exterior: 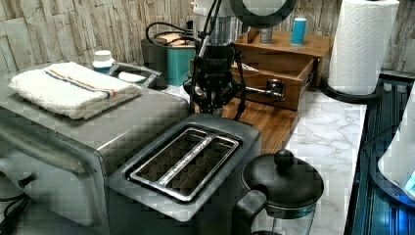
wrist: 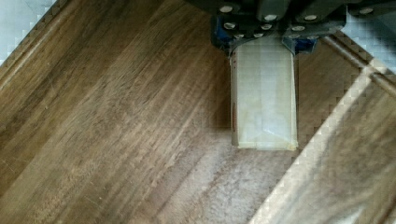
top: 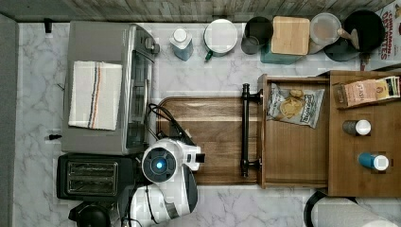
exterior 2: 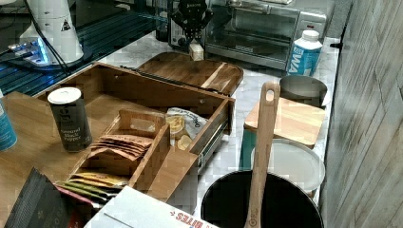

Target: Place the butter on the board.

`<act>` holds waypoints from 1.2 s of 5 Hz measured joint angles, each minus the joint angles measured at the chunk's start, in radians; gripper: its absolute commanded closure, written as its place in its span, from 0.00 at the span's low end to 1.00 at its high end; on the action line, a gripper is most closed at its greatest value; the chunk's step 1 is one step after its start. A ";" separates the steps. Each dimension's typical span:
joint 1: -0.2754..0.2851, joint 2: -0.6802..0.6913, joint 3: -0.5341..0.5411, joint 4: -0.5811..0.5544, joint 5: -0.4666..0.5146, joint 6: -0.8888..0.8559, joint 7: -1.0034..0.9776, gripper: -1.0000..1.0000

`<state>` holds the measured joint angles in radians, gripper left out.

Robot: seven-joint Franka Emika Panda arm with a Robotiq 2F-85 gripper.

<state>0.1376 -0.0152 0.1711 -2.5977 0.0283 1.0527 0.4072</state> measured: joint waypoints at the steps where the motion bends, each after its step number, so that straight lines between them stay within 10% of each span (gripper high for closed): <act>1: 0.001 0.037 0.001 0.000 0.021 -0.045 0.007 1.00; 2: 0.003 0.068 0.001 -0.008 0.023 -0.079 0.087 1.00; 3: 0.003 0.067 0.001 -0.020 0.023 -0.071 0.155 0.00; 6: 0.003 0.059 0.005 -0.021 0.013 -0.129 0.158 0.00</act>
<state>0.1404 0.0441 0.1766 -2.6191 0.0411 0.9238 0.5654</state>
